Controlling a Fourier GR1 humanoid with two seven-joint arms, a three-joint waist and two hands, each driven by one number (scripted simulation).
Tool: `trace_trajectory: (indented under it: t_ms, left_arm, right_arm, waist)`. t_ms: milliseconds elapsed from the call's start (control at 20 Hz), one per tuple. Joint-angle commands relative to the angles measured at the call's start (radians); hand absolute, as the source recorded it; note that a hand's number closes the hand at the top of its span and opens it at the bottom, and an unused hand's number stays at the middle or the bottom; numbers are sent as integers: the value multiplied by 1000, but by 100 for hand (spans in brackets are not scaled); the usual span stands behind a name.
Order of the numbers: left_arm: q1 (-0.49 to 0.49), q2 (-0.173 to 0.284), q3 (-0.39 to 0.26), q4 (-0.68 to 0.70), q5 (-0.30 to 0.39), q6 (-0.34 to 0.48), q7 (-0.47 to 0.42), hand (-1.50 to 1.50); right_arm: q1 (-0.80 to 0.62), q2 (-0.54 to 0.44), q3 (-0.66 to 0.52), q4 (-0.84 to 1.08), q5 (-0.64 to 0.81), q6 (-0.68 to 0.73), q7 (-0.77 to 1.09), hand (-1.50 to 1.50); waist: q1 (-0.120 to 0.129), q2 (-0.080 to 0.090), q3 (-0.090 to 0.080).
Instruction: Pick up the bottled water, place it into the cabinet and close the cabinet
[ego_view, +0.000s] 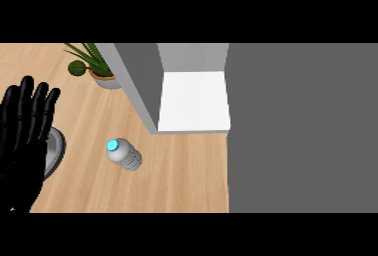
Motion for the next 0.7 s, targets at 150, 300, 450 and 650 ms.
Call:
trace_trajectory:
  t_ms: [150,300,450,650]
  left_arm:
    - [60,77,142,40,224,-168,-80,-150]
    - [111,4,59,62,336,-167,79,-150]
    - [76,46,95,33,400,-159,188,-150]
    - [139,49,104,-124,453,-144,263,-150]
  right_arm:
    - [122,-5,25,-139,-3,39,-8,-150]
    - [159,-17,132,-140,-64,132,40,-150]
    - [205,-22,160,-240,-90,146,80,-150]
    - [258,-2,223,-346,-57,118,160,-150]
  waist:
    - [13,35,-6]
    - [16,34,-7]
    - [7,34,-5]
    - [14,34,-5]
